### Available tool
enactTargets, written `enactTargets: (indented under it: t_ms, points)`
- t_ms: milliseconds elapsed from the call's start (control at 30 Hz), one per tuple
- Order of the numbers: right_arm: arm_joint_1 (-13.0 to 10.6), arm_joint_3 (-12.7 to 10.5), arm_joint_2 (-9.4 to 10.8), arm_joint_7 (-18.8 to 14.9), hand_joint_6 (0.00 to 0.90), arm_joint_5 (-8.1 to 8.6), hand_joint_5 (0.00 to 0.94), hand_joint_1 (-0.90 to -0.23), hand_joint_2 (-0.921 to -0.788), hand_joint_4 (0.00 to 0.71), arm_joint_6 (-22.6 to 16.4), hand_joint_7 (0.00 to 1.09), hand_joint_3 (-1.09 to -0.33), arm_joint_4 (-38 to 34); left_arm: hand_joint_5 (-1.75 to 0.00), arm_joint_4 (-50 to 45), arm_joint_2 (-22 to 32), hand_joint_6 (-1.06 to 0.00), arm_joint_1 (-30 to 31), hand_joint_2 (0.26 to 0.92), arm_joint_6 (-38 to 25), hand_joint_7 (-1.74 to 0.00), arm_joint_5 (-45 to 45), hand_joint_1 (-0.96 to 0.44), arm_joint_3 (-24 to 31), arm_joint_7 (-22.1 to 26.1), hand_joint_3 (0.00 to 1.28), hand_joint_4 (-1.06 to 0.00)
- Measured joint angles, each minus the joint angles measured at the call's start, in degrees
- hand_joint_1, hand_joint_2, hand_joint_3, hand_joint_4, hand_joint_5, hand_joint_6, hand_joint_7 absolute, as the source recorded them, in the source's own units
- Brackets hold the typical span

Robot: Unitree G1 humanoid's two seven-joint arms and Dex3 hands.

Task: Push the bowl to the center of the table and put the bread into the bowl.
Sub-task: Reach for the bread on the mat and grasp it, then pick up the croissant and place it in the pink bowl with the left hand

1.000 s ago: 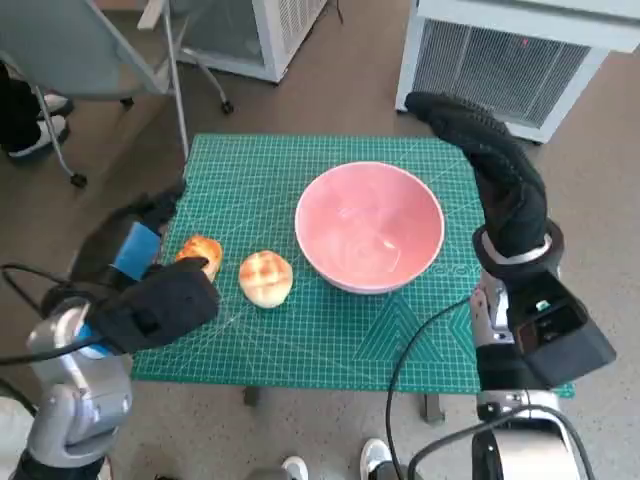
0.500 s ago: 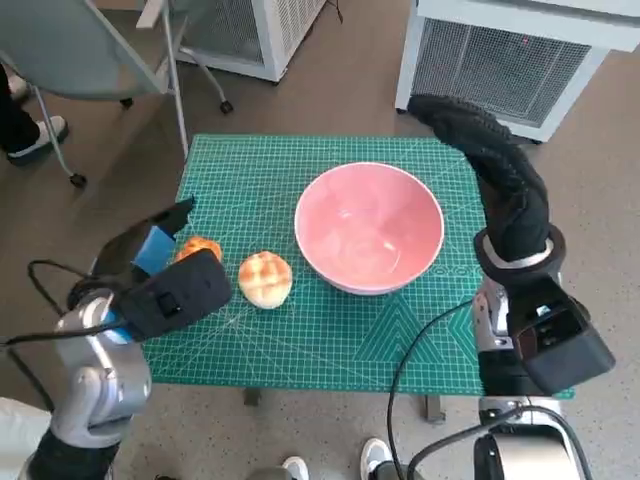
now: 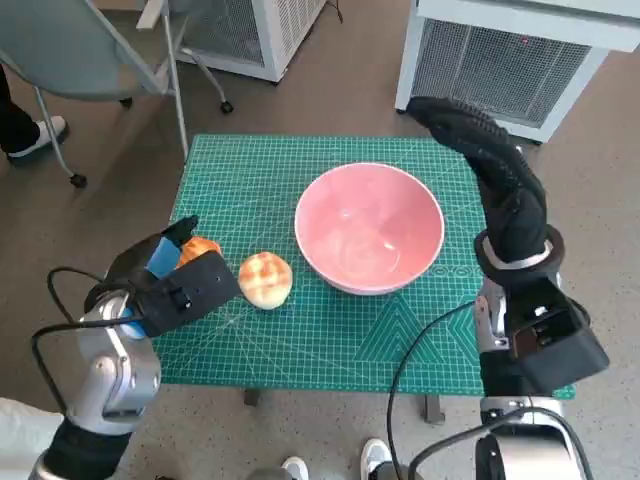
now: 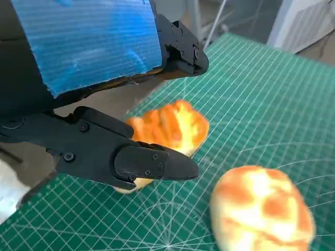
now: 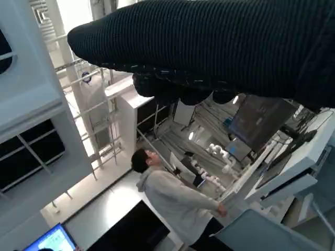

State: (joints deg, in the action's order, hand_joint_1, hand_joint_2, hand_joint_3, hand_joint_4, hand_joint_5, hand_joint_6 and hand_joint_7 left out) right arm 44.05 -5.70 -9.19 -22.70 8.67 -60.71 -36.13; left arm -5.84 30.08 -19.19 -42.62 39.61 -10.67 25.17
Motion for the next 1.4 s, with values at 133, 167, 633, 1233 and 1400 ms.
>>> enactTargets:
  t_ms: [133, 167, 633, 1233, 1400]
  points:
    - [0.0, 0.05, -0.16, 0.01, 0.255, 0.01, 0.002, -0.56, -0.921, 0.262, -0.39, 0.15, -0.781, -0.22, -0.04, 1.96, -0.71, -0.4, -0.04, 0.921, 0.57, -0.03, -1.08, -0.57, 0.03, -1.36, 0.16, -0.5]
    - [0.0, 0.08, -0.21, 0.01, 0.254, 0.01, 0.001, -0.56, -0.921, 0.261, -0.52, 0.15, -0.782, -0.26, -0.05, 2.48, -0.92, -0.42, -0.05, 0.921, 0.74, -0.03, -1.35, -0.56, 0.02, -1.73, 0.15, -0.54]
    - [0.04, 1.06, -0.47, -0.01, 0.243, 0.16, 0.0, -0.557, -0.921, 0.257, -1.15, 0.17, -0.788, -1.48, -1.11, 10.13, -3.3, -0.59, -2.14, 0.921, 3.52, -0.8, -3.32, -0.1, 0.6, -9.27, 0.1, -0.65]
    - [0.03, 1.4, -0.96, -0.1, 0.232, 0.68, 0.0, -0.56, -0.921, 0.258, -1.48, 0.19, -0.784, -1.63, -1.15, 6.56, -4.3, -0.67, 0.18, 0.912, 17.61, -1.05, -6.22, 0.0, 6.32, -24.59, 0.04, -0.76]
    - [0.03, 1.38, -1.01, -0.11, 0.228, 0.74, 0.001, -0.564, -0.921, 0.258, -1.49, 0.2, -0.783, -1.56, -1.08, 2.44, -4.29, -0.7, -0.7, 0.919, 19.59, -1.19, -5.95, 0.0, 7.35, -26.74, 0.05, -0.66]
